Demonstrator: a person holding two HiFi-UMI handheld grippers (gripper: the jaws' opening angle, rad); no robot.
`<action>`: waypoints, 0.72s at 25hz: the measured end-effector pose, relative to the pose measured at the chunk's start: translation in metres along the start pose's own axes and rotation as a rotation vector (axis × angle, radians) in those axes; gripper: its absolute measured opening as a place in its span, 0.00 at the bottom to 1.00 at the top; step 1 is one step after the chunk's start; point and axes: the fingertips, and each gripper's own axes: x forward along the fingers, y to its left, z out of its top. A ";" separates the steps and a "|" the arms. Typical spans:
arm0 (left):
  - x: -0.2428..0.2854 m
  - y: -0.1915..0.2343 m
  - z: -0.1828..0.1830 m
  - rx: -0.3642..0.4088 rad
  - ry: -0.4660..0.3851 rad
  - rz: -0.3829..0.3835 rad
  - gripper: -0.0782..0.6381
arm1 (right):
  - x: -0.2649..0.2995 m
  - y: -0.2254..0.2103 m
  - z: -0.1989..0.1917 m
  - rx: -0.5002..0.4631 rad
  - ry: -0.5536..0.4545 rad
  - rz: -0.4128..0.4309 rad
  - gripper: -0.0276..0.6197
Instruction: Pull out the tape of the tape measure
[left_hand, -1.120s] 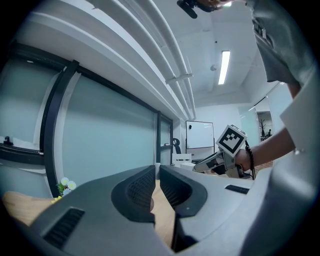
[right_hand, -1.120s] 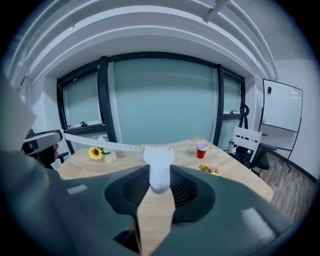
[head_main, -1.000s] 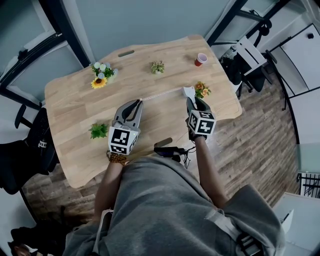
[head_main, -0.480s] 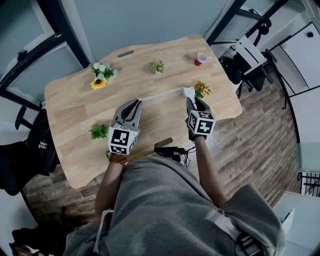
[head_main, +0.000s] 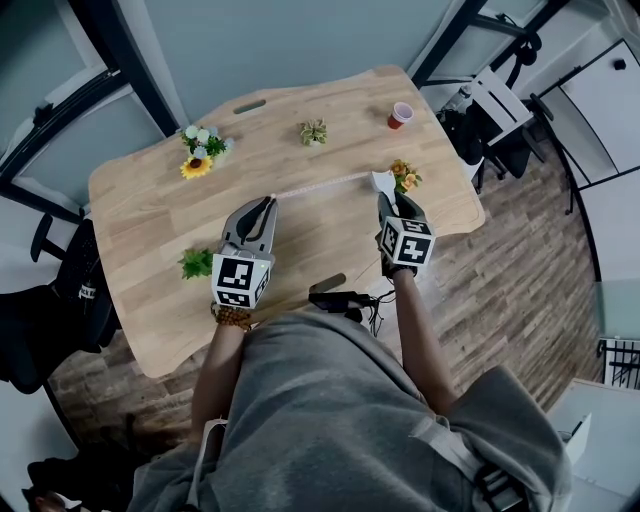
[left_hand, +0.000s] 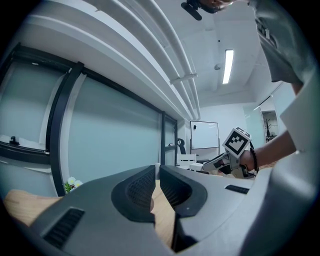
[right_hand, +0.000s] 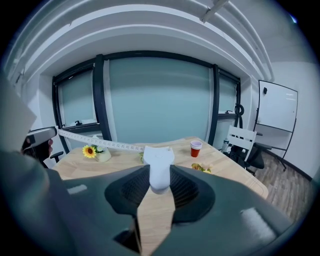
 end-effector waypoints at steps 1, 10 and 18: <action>0.000 0.001 0.000 -0.001 0.000 0.002 0.16 | 0.000 -0.002 0.000 0.000 0.000 -0.003 0.25; 0.000 0.001 0.001 0.003 -0.004 0.003 0.16 | 0.001 -0.005 0.000 -0.004 0.000 -0.009 0.25; -0.001 0.000 0.002 0.008 -0.006 0.004 0.15 | 0.002 -0.006 0.000 -0.008 0.001 -0.013 0.25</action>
